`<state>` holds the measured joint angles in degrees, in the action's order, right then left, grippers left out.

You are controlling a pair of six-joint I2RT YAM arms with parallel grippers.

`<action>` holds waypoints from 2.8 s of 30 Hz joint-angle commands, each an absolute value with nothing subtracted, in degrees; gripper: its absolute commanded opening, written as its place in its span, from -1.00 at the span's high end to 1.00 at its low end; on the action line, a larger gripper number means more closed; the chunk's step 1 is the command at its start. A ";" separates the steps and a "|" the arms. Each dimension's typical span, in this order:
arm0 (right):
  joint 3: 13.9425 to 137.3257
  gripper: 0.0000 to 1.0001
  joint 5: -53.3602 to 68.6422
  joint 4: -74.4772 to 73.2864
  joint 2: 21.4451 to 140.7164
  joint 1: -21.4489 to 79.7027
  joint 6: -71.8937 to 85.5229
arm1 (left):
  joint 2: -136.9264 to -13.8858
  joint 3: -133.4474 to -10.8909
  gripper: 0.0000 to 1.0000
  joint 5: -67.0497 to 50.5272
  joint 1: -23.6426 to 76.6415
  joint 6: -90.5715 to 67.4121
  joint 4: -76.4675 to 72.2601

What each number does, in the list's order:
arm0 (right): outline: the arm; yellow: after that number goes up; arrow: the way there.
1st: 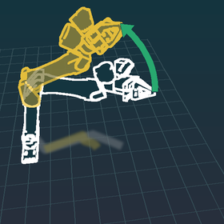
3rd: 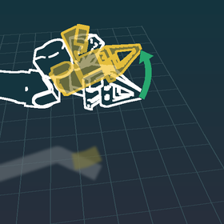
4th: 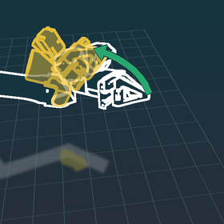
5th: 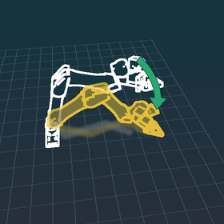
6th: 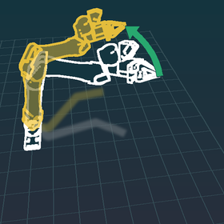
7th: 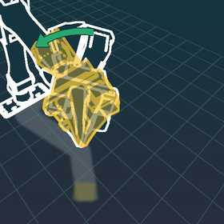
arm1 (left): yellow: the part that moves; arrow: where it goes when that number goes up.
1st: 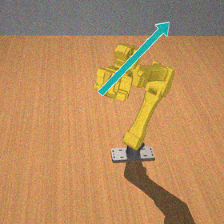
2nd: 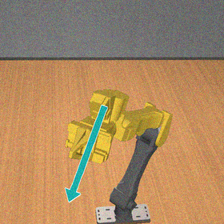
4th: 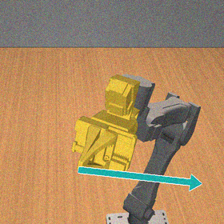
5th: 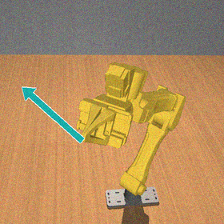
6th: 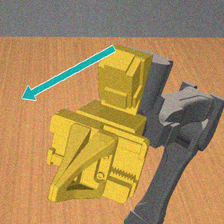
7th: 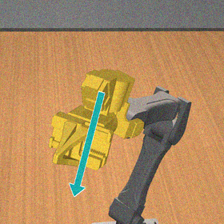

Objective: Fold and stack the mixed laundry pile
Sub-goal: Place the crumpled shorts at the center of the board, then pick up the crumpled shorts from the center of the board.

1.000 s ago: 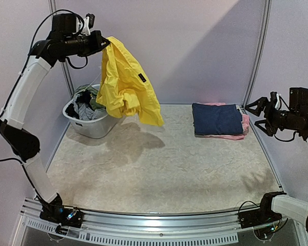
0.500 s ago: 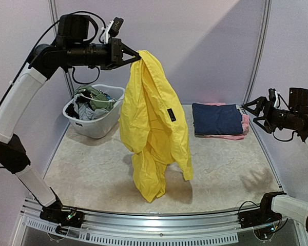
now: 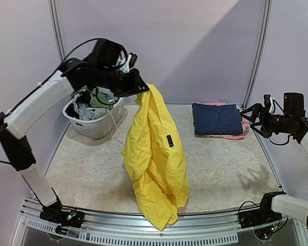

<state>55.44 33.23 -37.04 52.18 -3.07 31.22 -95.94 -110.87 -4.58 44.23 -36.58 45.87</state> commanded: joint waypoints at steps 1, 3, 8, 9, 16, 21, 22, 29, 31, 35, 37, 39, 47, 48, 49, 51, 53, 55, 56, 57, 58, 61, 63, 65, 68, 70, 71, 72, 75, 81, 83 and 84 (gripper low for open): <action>55.21 -0.98 28.42 -39.58 55.60 1.60 30.37 | -111.12 -123.16 0.72 2.93 46.81 -37.82 57.55; 55.28 -0.98 25.16 -40.54 57.54 6.13 29.79 | -120.19 -132.86 0.68 2.93 46.85 -40.15 65.48; 54.66 -0.95 19.78 -40.68 61.24 15.89 30.13 | -135.81 -151.61 -0.20 -1.11 46.30 -40.53 78.62; 54.33 -0.94 18.83 -40.11 61.61 18.36 30.21 | -135.58 -150.72 -0.80 -1.33 45.65 -40.41 79.00; 50.82 -0.79 14.47 -32.61 63.33 35.28 30.35 | -122.69 -129.87 -0.99 -3.82 39.84 -39.29 67.58; 47.46 -0.70 15.12 -27.38 66.77 45.08 31.77 | -120.63 -125.58 -0.94 -4.36 37.84 -35.29 67.29; 46.30 -0.66 15.17 -26.15 67.32 47.06 32.49 | -120.30 -124.87 -0.91 -4.31 37.61 -34.46 67.18; 40.64 -0.48 12.08 -21.44 72.39 59.15 34.45 | -117.37 -118.24 -0.77 -5.10 35.75 -32.41 64.46; 40.48 -0.45 11.82 -20.40 73.75 59.63 34.83 | -116.65 -116.89 -0.75 -5.83 35.52 -32.24 63.47; 41.43 -0.43 10.27 -18.39 75.78 59.67 34.44 | -116.48 -116.40 -0.71 -6.65 35.26 -31.81 63.22; 42.90 -0.42 10.08 -19.17 77.99 59.88 33.59 | -116.33 -116.25 -0.71 -6.78 35.16 -31.68 63.13; 45.00 -0.37 8.61 -21.51 80.57 60.45 31.64 | -116.12 -115.91 -0.70 -7.00 34.94 -31.69 62.94; 48.58 0.12 2.13 -24.36 85.05 61.91 28.74 | -114.69 -114.17 -0.67 -7.30 34.04 -30.72 62.14; 48.82 0.18 1.24 -24.83 84.93 61.91 28.74 | -114.49 -113.90 -0.66 -7.43 33.90 -30.62 62.00; 49.29 0.27 0.53 -25.57 84.91 61.90 28.66 | -114.29 -113.71 -0.66 -7.50 33.72 -30.52 61.96; 49.80 0.53 -1.91 -26.72 84.98 61.92 28.57 | -114.14 -113.56 -0.65 -7.62 33.46 -30.34 61.74; 50.23 0.79 -2.55 -27.66 84.99 61.95 28.33 | -114.24 -113.59 -0.64 -7.85 33.19 -30.28 61.47; 50.69 0.93 -2.75 -28.73 84.84 61.96 28.30 | -114.27 -113.71 -0.61 -8.23 33.05 -30.01 60.88; 51.12 0.96 -3.17 -29.55 84.69 61.92 28.59 | -114.36 -113.85 -0.60 -8.40 33.05 -29.83 60.44; 51.66 1.00 -4.11 -30.95 84.21 61.91 28.88 | -114.65 -114.22 -0.60 -8.58 33.05 -29.66 60.03; 52.13 1.00 -5.74 -32.70 83.76 61.96 29.46 | -114.99 -114.66 -0.60 -8.75 33.05 -29.60 59.50; 53.64 1.00 -13.27 -40.19 80.62 61.46 32.63 | -116.62 -116.79 -0.59 -10.31 33.05 -29.60 57.40; 54.04 1.00 -16.67 -46.31 77.79 59.50 35.51 | -118.25 -118.30 -0.57 -12.43 33.20 -29.41 55.02; 53.85 1.00 -18.46 -50.17 74.07 56.81 37.56 | -120.39 -120.23 -0.54 -15.75 33.58 -28.86 52.12; 53.26 1.00 -19.36 -53.63 69.05 52.80 39.32 | -124.99 -124.14 -0.53 -19.30 34.54 -28.20 48.47; 52.99 1.00 -19.13 -54.73 67.43 50.83 39.08 | -129.27 -128.41 -0.53 -20.52 34.63 -29.51 47.85; 53.06 1.00 -19.01 -55.36 66.91 49.90 38.82 | -131.74 -130.93 -0.52 -20.99 34.63 -30.47 47.73; 53.20 1.00 -18.99 -56.05 66.82 48.93 38.64 | -134.01 -133.59 -0.52 -21.73 34.63 -31.45 47.57; 53.46 1.00 -18.03 -57.05 66.75 45.44 37.97 | -140.28 -139.19 -0.52 -24.40 34.63 -34.70 45.52; 55.37 1.00 -17.97 -59.02 67.41 42.13 36.32 | -146.54 -140.71 -0.50 -27.13 34.27 -37.12 42.20; 55.75 1.00 -17.50 -59.00 67.33 41.43 35.97 | -147.68 -139.89 -0.50 -28.71 33.67 -37.93 40.53; 55.85 1.00 -17.15 -58.90 67.26 41.15 35.80 | -148.46 -139.96 -0.49 -29.75 33.40 -38.37 40.19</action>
